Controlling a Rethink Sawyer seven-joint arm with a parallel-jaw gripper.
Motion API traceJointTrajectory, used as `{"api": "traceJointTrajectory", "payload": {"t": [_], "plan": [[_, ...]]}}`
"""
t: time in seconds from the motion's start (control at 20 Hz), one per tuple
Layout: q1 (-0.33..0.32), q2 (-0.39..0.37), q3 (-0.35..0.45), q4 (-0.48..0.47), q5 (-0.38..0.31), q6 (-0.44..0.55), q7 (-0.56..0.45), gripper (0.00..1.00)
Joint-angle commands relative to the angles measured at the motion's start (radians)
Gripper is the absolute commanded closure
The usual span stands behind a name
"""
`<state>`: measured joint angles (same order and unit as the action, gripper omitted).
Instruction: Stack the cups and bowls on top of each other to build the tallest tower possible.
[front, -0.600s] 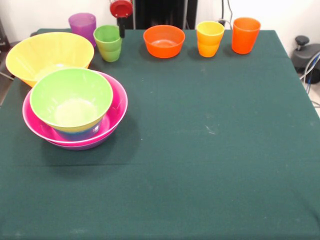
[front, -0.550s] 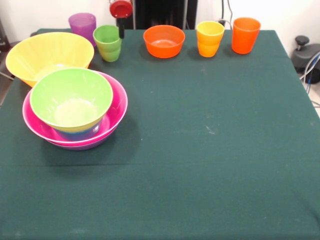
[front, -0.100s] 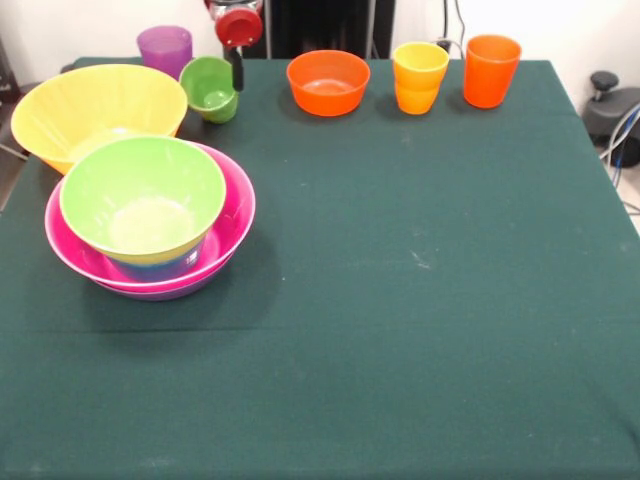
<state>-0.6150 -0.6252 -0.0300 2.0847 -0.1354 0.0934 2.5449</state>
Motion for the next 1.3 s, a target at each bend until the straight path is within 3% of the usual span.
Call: {"api": "traceJointTrajectory", "payload": {"t": [0.05,0.65,1.3], "plan": [[-0.025,-0.001,0.132,-0.084,-0.056,0.088,-0.070,0.00],[-0.006,0.025,0.105,-0.077,-0.058,0.019,-0.009,0.00],[0.044,0.037,0.060,-0.102,-0.035,0.056,0.007,0.00]]}}
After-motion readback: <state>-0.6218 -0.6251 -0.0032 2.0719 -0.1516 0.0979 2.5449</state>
